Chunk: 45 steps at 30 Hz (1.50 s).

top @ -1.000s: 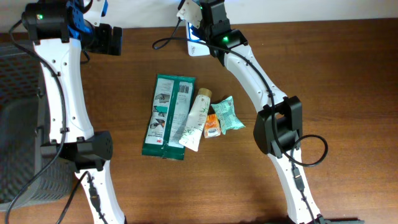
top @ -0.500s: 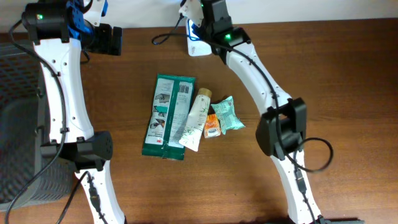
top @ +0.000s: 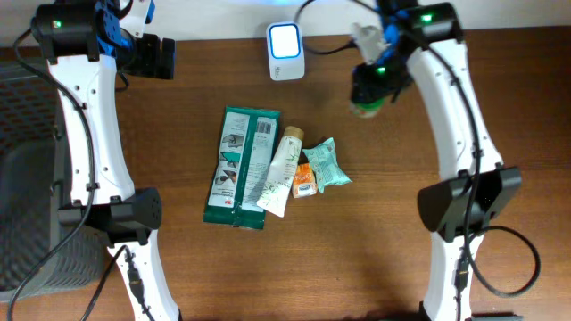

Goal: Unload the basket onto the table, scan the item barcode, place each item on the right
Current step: 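Carry the jar right and set it down on the table, then release the jar and move the right gripper toward the mint-green pouch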

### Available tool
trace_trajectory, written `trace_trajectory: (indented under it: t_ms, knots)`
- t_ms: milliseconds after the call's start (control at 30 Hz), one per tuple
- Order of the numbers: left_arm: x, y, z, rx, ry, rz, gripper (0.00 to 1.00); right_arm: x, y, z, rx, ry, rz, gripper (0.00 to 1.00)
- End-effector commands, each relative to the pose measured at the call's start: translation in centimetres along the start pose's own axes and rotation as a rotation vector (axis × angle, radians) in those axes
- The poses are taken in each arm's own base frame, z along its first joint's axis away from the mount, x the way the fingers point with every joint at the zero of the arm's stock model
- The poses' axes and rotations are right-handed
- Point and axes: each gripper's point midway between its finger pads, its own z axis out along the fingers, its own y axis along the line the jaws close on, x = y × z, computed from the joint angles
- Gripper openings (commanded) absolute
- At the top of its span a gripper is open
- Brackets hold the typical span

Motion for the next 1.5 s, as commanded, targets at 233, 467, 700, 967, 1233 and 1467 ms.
trace_trajectory:
  t_ms: [233,467,700,967,1233,1467]
  knots:
    - [-0.1,0.2,-0.3,0.002,-0.01,0.007,0.99,10.6,-11.4,8.1,-0.021,0.288,0.525,0.25]
    - [-0.1,0.2,-0.3,0.003,-0.01,0.008,0.99,12.3,-11.7,8.1,-0.039,0.329,0.561,0.61]
    - [-0.1,0.2,-0.3,0.003,-0.01,0.007,0.99,5.9,-10.4,-7.7,0.032,-0.056,0.48,0.66]
    - [-0.1,0.2,-0.3,0.003,-0.01,0.008,0.99,6.3,-10.7,-4.9,0.023,-0.022,0.486,0.65]
    - [-0.1,0.2,-0.3,0.003,-0.01,0.007,0.99,8.9,-11.5,6.7,-0.012,0.074,0.504,0.62]
    - [-0.1,0.2,-0.3,0.003,-0.01,0.007,0.99,10.4,-12.6,8.6,0.06,0.105,0.502,0.89]
